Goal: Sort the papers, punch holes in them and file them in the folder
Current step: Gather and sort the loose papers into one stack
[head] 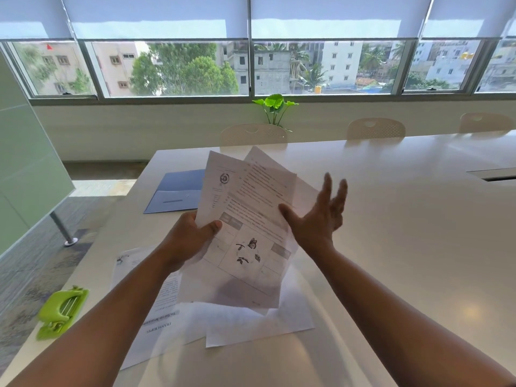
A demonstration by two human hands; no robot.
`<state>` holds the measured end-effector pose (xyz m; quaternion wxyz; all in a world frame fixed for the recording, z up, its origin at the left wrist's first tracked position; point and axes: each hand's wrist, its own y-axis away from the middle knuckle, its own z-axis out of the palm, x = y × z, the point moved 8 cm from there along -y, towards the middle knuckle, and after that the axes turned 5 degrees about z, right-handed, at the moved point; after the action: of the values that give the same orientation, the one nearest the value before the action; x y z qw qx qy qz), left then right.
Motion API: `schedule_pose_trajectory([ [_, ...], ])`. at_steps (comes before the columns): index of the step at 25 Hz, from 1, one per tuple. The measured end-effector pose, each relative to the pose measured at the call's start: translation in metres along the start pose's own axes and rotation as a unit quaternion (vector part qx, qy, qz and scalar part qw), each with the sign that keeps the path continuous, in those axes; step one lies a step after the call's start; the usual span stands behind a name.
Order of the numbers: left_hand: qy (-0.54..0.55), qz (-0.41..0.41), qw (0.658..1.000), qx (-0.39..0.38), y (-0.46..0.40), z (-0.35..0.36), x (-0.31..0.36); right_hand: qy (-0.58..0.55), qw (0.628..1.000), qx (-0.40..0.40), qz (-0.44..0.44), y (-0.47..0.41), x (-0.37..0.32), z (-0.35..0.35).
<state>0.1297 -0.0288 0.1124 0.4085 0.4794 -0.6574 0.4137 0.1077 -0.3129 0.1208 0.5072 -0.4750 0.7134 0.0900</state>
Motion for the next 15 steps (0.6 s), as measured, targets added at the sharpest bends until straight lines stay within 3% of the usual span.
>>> schedule_pose_trajectory([
  [2, 0.04, 0.0, 0.999, 0.022, 0.001, -0.008, 0.0, -0.154, 0.974, -0.079, 0.149, -0.003, 0.041, 0.015],
  [3, 0.067, 0.0, 0.997, 0.029, 0.002, -0.01, 0.0, -0.257, 0.935, -0.138, 0.2, 0.0, 0.053, 0.026],
  [5, 0.115, -0.001, 0.993, 0.032, 0.003, -0.012, -0.001, -0.378, 0.858, -0.256, 0.237, 0.013, 0.056, 0.043],
  [7, 0.131, -0.004, 0.991, 0.022, 0.005, -0.009, -0.001, -0.414, 0.823, -0.316, 0.229, 0.025, 0.048, 0.053],
  [10, 0.135, -0.01, 0.991, -0.003, 0.007, -0.004, -0.001, -0.429, 0.821, -0.318, 0.201, 0.029, 0.033, 0.052],
  [15, 0.16, 0.012, 0.987, -0.003, 0.009, -0.002, 0.004, -0.385, 0.863, -0.295, 0.144, 0.025, 0.017, 0.041],
])
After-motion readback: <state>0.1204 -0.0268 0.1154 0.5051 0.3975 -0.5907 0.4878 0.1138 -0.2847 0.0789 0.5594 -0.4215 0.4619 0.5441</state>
